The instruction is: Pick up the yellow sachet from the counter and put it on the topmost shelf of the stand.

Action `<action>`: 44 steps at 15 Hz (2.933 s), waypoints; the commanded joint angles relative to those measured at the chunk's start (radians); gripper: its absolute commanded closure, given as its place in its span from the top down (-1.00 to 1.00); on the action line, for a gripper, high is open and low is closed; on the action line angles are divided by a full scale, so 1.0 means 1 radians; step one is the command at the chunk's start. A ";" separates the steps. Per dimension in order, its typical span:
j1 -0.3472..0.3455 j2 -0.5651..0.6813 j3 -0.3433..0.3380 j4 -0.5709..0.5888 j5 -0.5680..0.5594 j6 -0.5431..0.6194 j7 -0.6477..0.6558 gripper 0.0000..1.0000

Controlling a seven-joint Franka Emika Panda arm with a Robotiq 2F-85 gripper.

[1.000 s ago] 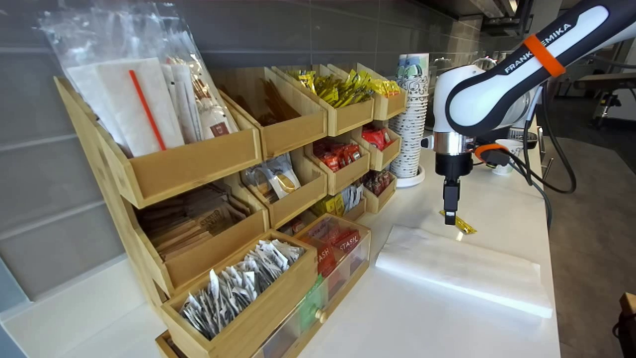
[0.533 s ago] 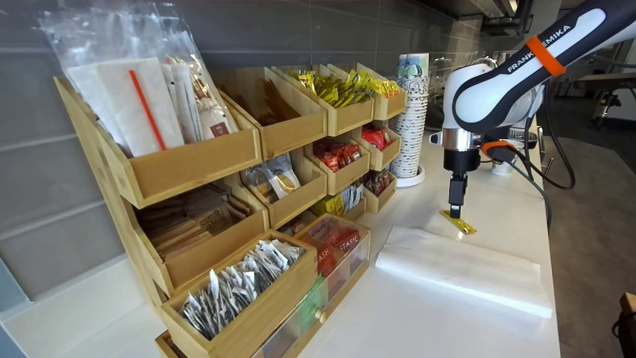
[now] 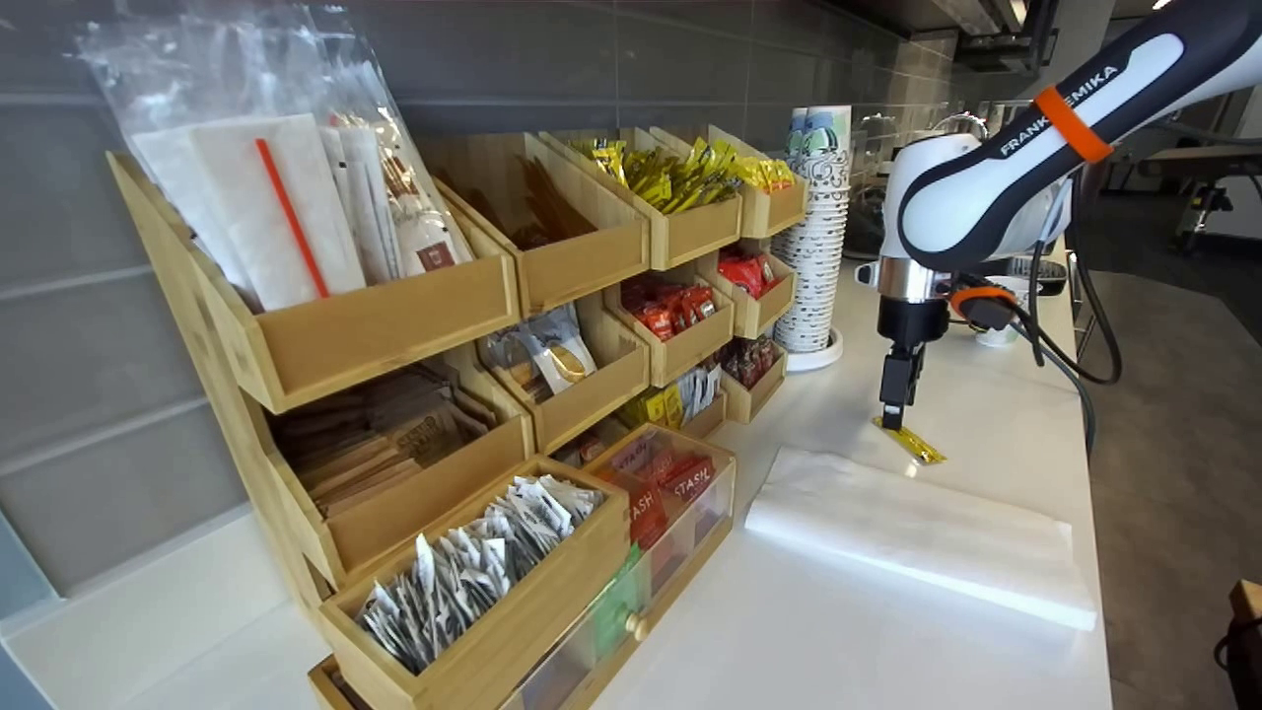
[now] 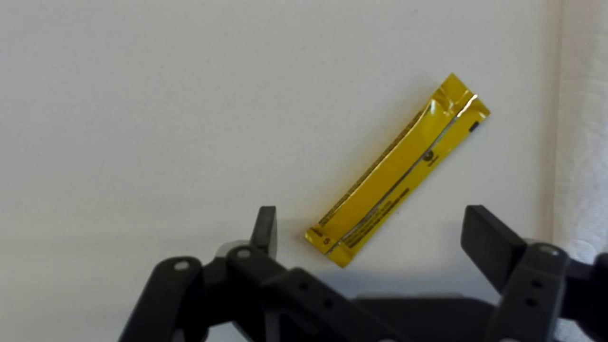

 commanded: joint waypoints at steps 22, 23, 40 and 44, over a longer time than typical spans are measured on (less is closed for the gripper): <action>-0.020 -0.025 0.025 -0.005 0.046 0.117 0.021 -1.00; -0.023 -0.045 0.027 -0.013 0.061 0.123 0.009 -0.99; 0.049 -0.262 0.008 -0.062 0.151 0.155 -0.147 -0.99; 0.087 -0.303 0.012 -0.033 0.309 0.184 -0.294 -0.99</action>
